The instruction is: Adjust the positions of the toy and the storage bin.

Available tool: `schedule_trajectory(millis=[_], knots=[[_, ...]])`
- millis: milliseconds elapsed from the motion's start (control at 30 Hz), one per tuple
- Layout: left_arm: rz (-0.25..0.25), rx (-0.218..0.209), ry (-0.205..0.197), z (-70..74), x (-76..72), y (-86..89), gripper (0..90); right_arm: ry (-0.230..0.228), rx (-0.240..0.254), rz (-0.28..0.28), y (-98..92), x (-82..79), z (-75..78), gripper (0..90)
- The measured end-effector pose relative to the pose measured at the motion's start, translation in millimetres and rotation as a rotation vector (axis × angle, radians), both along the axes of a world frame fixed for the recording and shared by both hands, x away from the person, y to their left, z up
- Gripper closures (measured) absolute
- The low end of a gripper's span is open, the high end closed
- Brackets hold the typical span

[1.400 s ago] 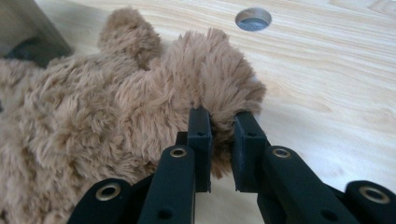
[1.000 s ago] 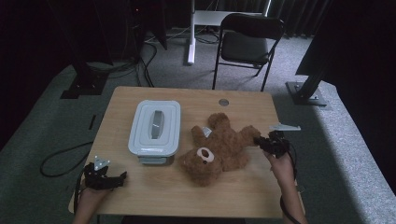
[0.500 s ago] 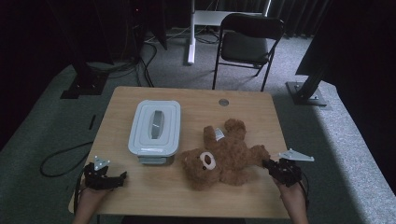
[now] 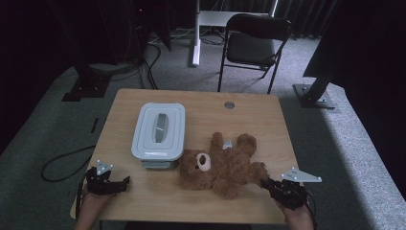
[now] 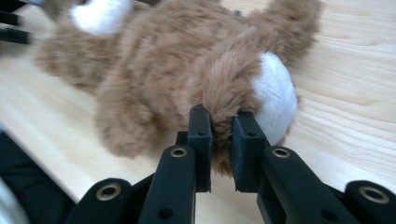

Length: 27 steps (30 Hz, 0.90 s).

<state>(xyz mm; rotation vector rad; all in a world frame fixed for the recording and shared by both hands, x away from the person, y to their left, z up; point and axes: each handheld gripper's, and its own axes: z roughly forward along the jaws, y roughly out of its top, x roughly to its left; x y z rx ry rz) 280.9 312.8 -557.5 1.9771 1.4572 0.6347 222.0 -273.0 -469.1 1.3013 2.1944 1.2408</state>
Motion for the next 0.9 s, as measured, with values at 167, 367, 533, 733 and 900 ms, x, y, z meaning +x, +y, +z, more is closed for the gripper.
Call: schedule_trajectory(millis=[167,367,533,733,900], knots=[[0.0,0.0,0.0,0.0,0.0,0.0,1.3,-0.024,-0.054,-0.019,4.0,-6.9,0.3,80.0],[0.0,0.0,0.0,0.0,0.0,0.0,1.3,-0.076,-0.017,-0.051,-1.7,-0.2,13.7,70.0],[0.0,-0.001,0.0,0.0,0.0,0.0,1.3,-0.147,0.05,-0.039,-1.5,10.4,40.0,52.5],[0.0,-0.001,0.0,0.0,0.0,0.0,1.3,-0.146,0.087,0.012,6.3,46.5,56.1,40.4],[0.0,-0.002,-0.001,-0.1,0.0,-0.1,1.3,-0.104,0.087,0.082,24.3,85.4,58.7,37.0]])
